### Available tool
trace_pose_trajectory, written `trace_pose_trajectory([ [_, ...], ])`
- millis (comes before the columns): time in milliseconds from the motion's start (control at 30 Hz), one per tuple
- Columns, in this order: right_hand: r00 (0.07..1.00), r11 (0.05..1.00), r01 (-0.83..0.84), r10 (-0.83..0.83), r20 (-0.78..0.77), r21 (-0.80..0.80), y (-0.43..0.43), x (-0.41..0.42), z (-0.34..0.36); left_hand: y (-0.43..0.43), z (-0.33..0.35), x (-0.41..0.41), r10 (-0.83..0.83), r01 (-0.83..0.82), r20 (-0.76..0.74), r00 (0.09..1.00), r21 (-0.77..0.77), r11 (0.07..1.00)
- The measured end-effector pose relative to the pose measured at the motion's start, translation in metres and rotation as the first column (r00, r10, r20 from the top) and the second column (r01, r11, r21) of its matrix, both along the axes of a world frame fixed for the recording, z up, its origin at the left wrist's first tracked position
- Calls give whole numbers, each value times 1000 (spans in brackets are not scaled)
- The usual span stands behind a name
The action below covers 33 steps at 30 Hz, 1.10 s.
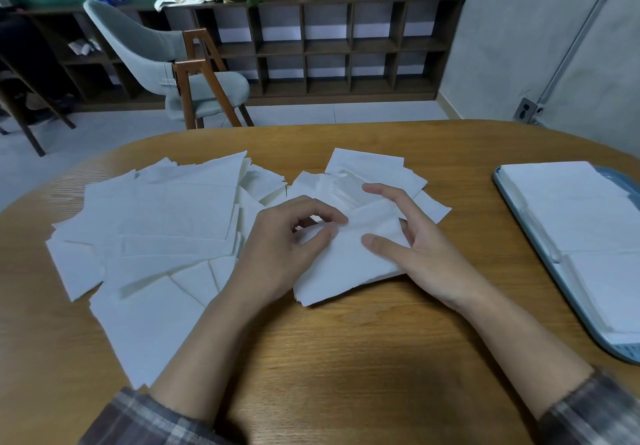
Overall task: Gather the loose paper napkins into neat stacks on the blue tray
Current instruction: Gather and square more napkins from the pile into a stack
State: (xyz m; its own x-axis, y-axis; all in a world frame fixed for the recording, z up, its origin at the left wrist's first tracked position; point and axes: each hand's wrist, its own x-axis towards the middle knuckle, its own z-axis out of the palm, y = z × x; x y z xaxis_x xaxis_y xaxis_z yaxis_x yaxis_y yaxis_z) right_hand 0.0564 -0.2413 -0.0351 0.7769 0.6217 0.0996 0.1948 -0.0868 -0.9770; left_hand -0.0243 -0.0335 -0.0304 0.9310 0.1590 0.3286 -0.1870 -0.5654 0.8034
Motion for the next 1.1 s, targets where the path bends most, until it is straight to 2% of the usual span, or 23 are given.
trace_pose_trajectory([
  [100, 1000, 1000, 7, -7, 6, 14, -1, 2, -1, -2, -1, 1, 82, -87, 65, 995, 77, 993],
  [167, 995, 990, 3, 12, -98, 143, -2, 3, 2, -3, 1, 0, 148, -150, 37, 988, 34, 988],
  [233, 968, 951, 32, 48, -247, 308, -3, 4, 6, -5, 11, -3, 122, -145, -122, 985, -208, 967],
  [300, 974, 941, 79, -2, -228, 329, -3, 6, 6, -7, 17, -5, -8, -97, -208, 978, -488, 867],
  [333, 984, 954, 89, -39, -174, 286, -3, 7, 5, -8, 17, -5, -27, -86, -204, 978, -524, 848],
  [400, 989, 974, 70, -41, -140, 215, -5, 9, 3, -7, 12, -3, 32, -109, -186, 982, -423, 899],
  [467, 974, 968, -11, 67, -218, 250, -11, 11, 5, -6, 6, 0, 100, -143, -155, 983, -300, 943],
  [533, 945, 949, -86, 174, -276, 304, -15, 10, 10, -4, 0, 2, 121, -149, -115, 986, -280, 948],
  [600, 950, 958, -108, 178, -256, 266, -15, 12, 10, -4, -1, 2, 105, -125, -87, 991, -258, 958],
  [667, 990, 990, -36, 53, -133, 134, -15, 14, 5, -6, -2, 2, 50, -69, -82, 995, -252, 965],
  [733, 994, 992, 108, -109, 11, 61, -14, 16, 2, -9, -4, 2, 15, -34, -85, 996, -222, 975],
  [867, 907, 921, 379, -390, 160, 91, -20, 24, 1, -5, -11, 5, 47, -40, -132, 990, 56, 998],
  [1000, 879, 895, 437, -446, 169, 91, -22, 27, -1, 1, -21, 5, -67, 113, -159, 985, 300, 947],
  [1100, 877, 897, 433, -442, 189, 87, -21, 27, -2, 2, -29, 8, -79, 115, -113, 990, 355, 928],
])
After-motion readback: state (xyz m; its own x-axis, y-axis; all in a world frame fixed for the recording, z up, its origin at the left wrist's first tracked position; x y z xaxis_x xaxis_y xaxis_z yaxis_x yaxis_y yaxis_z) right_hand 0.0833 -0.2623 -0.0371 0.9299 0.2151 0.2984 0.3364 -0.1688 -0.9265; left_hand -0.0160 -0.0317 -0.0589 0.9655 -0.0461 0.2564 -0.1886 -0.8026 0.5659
